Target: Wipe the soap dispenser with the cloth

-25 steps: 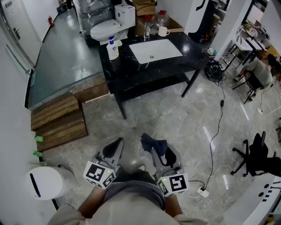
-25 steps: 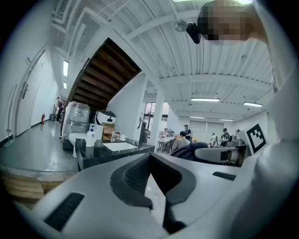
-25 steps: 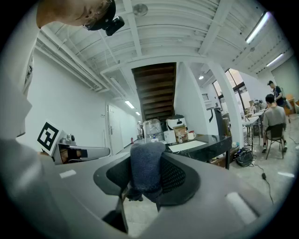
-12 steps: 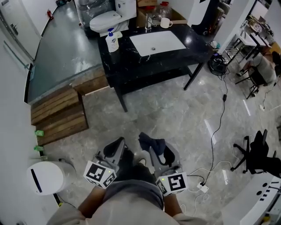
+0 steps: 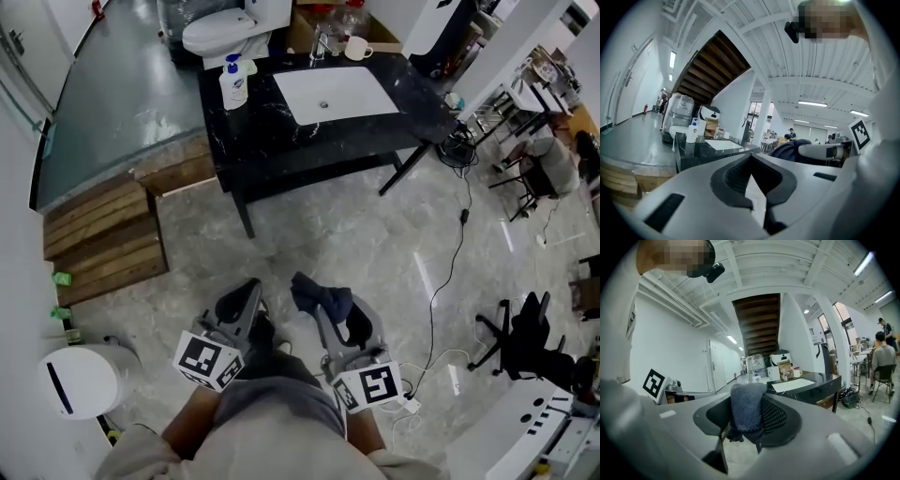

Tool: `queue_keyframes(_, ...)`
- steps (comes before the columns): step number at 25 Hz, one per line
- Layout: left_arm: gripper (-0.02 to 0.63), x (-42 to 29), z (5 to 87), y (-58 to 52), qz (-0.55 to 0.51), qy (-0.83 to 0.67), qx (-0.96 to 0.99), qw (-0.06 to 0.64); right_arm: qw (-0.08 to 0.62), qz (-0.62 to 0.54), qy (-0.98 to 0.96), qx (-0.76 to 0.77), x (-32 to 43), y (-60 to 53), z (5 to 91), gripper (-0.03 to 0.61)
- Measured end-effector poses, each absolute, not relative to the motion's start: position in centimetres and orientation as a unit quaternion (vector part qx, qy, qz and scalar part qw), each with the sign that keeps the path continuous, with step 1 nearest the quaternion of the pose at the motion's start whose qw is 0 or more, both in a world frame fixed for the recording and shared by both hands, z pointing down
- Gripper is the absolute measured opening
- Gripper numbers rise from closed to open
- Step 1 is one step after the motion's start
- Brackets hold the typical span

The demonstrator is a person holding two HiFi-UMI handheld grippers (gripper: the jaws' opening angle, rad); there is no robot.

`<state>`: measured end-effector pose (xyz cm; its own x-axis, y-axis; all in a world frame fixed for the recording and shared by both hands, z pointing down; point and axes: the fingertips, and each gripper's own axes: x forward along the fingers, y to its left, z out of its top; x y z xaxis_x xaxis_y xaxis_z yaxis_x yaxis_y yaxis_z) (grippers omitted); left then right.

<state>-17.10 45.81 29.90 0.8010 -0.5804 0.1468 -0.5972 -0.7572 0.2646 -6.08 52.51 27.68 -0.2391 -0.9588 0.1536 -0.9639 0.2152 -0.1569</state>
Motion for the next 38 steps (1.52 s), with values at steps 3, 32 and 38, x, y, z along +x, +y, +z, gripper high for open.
queue_keyframes(3, 0.006, -16.8, 29.1, 42.7, 0.013, -0.317, 0.937, 0.144, 0.018, 0.099, -0.782, 0.615, -5.9, 49.6, 27.0, 0.164)
queue_keyframes(32, 0.006, -17.5, 27.0, 26.2, -0.026, -0.342, 0.929, 0.142, 0.021, 0.040, -0.801, 0.597, -7.7, 31.0, 23.7, 0.164)
queue_keyframes(38, 0.006, -14.0, 27.5, 23.3, -0.016, -0.359, 0.921, 0.148, 0.022, 0.055, -0.818, 0.572, -4.5, 27.6, 24.6, 0.166)
